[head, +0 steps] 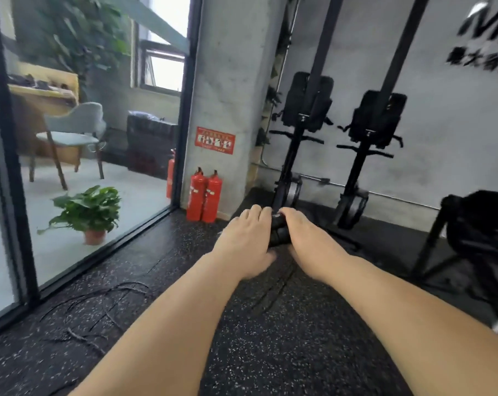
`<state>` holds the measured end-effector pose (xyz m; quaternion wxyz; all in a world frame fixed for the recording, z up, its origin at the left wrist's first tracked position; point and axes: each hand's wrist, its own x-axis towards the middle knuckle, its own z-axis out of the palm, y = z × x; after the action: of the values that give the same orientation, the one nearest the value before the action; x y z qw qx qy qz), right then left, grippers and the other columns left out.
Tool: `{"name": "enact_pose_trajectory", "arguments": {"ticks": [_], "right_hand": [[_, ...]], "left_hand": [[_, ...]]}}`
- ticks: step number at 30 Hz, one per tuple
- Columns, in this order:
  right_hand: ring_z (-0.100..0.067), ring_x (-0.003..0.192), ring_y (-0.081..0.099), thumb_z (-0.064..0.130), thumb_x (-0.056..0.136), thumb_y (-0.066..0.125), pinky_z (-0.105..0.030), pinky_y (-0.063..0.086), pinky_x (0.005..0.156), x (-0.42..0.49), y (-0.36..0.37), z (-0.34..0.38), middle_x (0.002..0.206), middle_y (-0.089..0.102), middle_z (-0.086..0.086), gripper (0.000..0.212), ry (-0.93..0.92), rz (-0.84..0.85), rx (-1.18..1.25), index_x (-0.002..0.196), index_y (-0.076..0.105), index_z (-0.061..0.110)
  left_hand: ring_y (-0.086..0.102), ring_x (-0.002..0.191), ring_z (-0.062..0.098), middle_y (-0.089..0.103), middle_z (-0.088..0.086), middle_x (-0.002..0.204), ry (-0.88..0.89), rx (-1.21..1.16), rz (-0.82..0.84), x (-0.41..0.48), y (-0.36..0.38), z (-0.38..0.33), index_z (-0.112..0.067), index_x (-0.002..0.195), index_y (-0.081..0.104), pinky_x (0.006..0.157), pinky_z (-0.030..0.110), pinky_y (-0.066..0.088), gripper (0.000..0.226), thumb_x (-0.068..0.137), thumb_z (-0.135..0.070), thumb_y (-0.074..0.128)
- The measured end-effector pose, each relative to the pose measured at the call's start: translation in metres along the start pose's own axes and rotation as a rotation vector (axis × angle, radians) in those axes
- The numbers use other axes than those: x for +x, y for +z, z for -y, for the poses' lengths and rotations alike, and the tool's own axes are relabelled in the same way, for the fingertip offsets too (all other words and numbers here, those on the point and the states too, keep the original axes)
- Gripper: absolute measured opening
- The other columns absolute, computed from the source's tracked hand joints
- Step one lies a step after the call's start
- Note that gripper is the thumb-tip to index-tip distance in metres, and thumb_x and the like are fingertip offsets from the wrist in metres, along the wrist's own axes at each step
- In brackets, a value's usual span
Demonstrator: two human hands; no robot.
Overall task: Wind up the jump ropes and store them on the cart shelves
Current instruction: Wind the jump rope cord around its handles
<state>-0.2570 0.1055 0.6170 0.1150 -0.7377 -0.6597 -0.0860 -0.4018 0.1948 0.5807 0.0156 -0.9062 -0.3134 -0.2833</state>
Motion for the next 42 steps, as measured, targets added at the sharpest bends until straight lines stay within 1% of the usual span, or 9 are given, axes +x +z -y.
{"name": "enact_pose_trajectory", "arguments": {"ticks": [3, 8, 16, 21, 28, 32, 36, 38, 42], "right_hand": [[-0.037, 0.104, 0.066, 0.008, 0.099, 0.058, -0.051, 0.054, 0.089, -0.045, -0.054, -0.035, 0.152, 0.040, -0.011, 0.070, 0.002, -0.095, -0.010, 0.158, 0.023, 0.024], [-0.039, 0.099, 0.069, 0.009, 0.099, 0.061, -0.048, 0.054, 0.077, -0.109, -0.111, -0.093, 0.151, 0.044, -0.010, 0.068, 0.061, -0.287, -0.060, 0.157, 0.027, 0.023], [-0.035, 0.113, 0.066, 0.008, 0.095, 0.067, -0.042, 0.052, 0.082, -0.174, -0.127, -0.168, 0.151, 0.051, -0.008, 0.075, 0.133, -0.398, -0.088, 0.160, 0.031, 0.017], [-0.037, 0.108, 0.067, -0.002, 0.090, 0.065, -0.044, 0.054, 0.078, -0.199, -0.070, -0.189, 0.150, 0.050, -0.011, 0.081, 0.233, -0.363, -0.044, 0.162, 0.030, 0.011], [-0.030, 0.112, 0.064, 0.009, 0.098, 0.054, -0.043, 0.053, 0.084, -0.227, 0.031, -0.200, 0.138, 0.052, -0.006, 0.067, 0.306, -0.194, -0.080, 0.161, 0.031, 0.013], [-0.026, 0.109, 0.065, 0.013, 0.098, 0.058, -0.041, 0.053, 0.083, -0.234, 0.076, -0.208, 0.142, 0.050, 0.001, 0.071, 0.338, -0.101, 0.069, 0.161, 0.029, 0.026], [-0.027, 0.118, 0.065, 0.013, 0.095, 0.063, -0.044, 0.054, 0.093, -0.238, 0.115, -0.221, 0.153, 0.051, 0.005, 0.077, 0.354, 0.039, 0.194, 0.161, 0.029, 0.033], [-0.030, 0.114, 0.067, 0.011, 0.093, 0.059, -0.047, 0.055, 0.091, -0.227, 0.124, -0.232, 0.148, 0.057, 0.003, 0.074, 0.358, 0.089, 0.198, 0.157, 0.031, 0.036], [-0.030, 0.109, 0.067, 0.010, 0.095, 0.059, -0.047, 0.055, 0.089, -0.207, 0.131, -0.245, 0.142, 0.061, 0.004, 0.072, 0.352, 0.101, 0.185, 0.155, 0.032, 0.038]], "left_hand": [[0.048, 0.135, 0.030, 0.048, 0.007, 0.147, 0.058, 0.004, -0.047, 0.014, -0.030, -0.067, -0.010, 0.160, 0.026, 0.112, 0.044, 0.046, 0.091, 0.090, -0.042, 0.075], [0.049, 0.130, 0.029, 0.050, 0.006, 0.141, 0.169, 0.053, -0.145, 0.031, -0.062, -0.170, -0.013, 0.153, 0.035, 0.109, 0.044, 0.044, 0.077, 0.091, -0.040, 0.070], [0.054, 0.121, 0.031, 0.051, 0.010, 0.135, 0.251, 0.205, -0.142, 0.040, -0.061, -0.272, -0.008, 0.152, 0.034, 0.097, 0.043, 0.049, 0.078, 0.092, -0.044, 0.068], [0.060, 0.112, 0.028, 0.057, 0.008, 0.127, 0.222, 0.277, -0.082, 0.026, -0.003, -0.290, -0.007, 0.147, 0.040, 0.085, 0.040, 0.053, 0.070, 0.094, -0.040, 0.072], [0.057, 0.109, 0.025, 0.056, 0.004, 0.123, 0.224, 0.227, 0.078, -0.017, 0.101, -0.276, -0.013, 0.140, 0.043, 0.087, 0.039, 0.048, 0.055, 0.096, -0.034, 0.068], [0.055, 0.113, 0.026, 0.054, 0.000, 0.126, 0.163, 0.150, 0.142, -0.039, 0.147, -0.261, -0.019, 0.143, 0.042, 0.095, 0.043, 0.045, 0.065, 0.091, -0.045, 0.072], [0.055, 0.120, 0.030, 0.053, 0.003, 0.132, 0.082, 0.137, 0.279, -0.052, 0.188, -0.251, -0.028, 0.153, 0.031, 0.107, 0.050, 0.042, 0.073, 0.094, -0.052, 0.068], [0.056, 0.123, 0.030, 0.053, 0.004, 0.137, 0.077, 0.123, 0.350, -0.044, 0.203, -0.248, -0.027, 0.157, 0.026, 0.105, 0.049, 0.045, 0.077, 0.096, -0.052, 0.067], [0.061, 0.116, 0.028, 0.056, 0.002, 0.133, 0.050, 0.092, 0.339, -0.027, 0.217, -0.244, -0.022, 0.155, 0.027, 0.094, 0.044, 0.051, 0.078, 0.096, -0.054, 0.067]]}}
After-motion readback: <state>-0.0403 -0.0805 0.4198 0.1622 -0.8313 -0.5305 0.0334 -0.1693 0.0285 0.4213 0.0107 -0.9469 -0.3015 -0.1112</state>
